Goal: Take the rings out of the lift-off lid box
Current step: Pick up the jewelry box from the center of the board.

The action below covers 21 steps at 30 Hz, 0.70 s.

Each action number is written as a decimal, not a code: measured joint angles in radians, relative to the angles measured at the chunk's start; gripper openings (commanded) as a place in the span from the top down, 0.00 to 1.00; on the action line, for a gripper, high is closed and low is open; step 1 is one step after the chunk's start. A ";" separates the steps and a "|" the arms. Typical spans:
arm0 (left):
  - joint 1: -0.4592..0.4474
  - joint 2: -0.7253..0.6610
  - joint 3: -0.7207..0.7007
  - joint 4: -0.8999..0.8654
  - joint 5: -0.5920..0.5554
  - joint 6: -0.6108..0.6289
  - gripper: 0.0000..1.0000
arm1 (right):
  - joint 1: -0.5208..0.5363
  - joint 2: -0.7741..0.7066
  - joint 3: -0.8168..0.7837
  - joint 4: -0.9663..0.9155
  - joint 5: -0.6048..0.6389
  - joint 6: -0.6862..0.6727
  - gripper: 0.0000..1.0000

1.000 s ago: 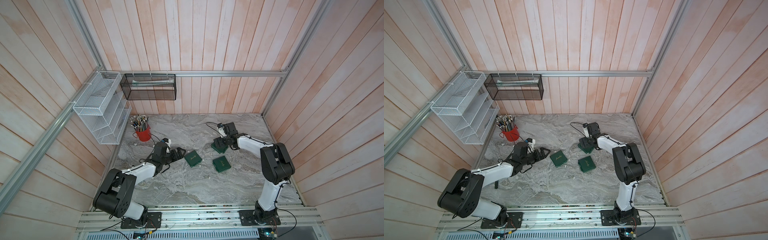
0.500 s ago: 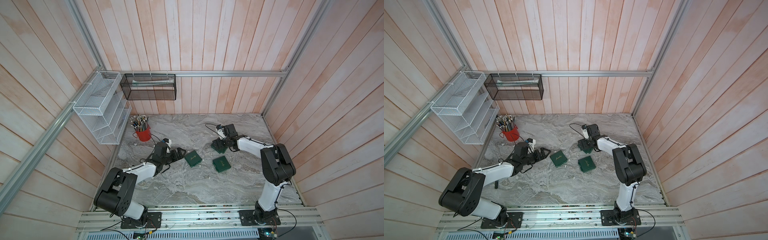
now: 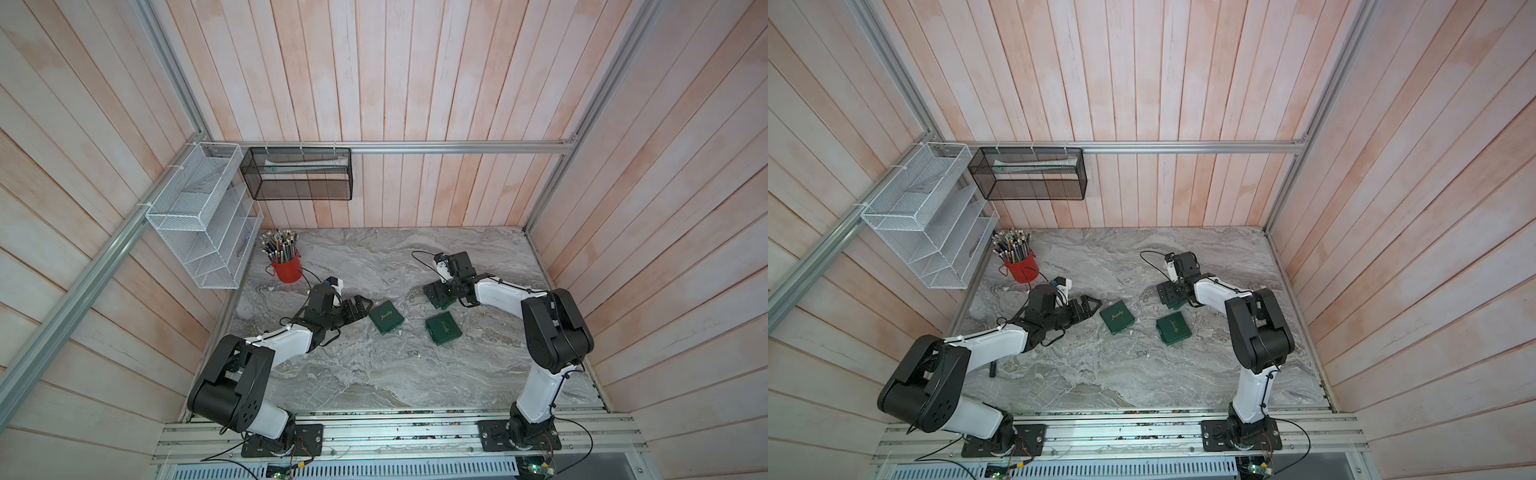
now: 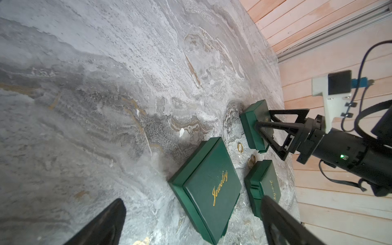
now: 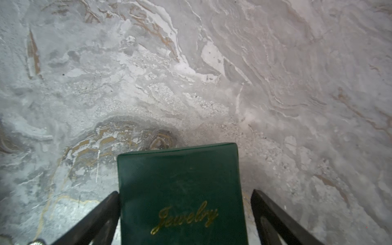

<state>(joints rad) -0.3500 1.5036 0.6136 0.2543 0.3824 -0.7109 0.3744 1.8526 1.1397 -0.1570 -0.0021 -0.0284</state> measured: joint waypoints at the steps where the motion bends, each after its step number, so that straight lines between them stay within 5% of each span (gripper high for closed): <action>1: 0.000 0.000 0.000 0.000 0.002 0.000 0.00 | 0.000 0.000 0.000 0.000 0.004 0.000 0.02; 11: 0.000 0.019 0.000 0.008 0.006 -0.005 0.00 | 0.037 0.014 0.005 -0.019 0.050 0.002 0.02; 16: 0.000 0.019 0.000 0.008 0.006 -0.007 0.00 | 0.044 0.037 0.007 -0.018 0.057 0.021 0.27; 21: 0.000 0.018 0.000 0.007 0.006 -0.007 0.00 | 0.042 0.030 0.003 0.000 0.043 0.051 0.28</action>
<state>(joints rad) -0.3500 1.5211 0.6136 0.2615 0.3885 -0.7177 0.4164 1.8828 1.1431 -0.1570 0.0406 0.0227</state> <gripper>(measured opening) 0.999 0.828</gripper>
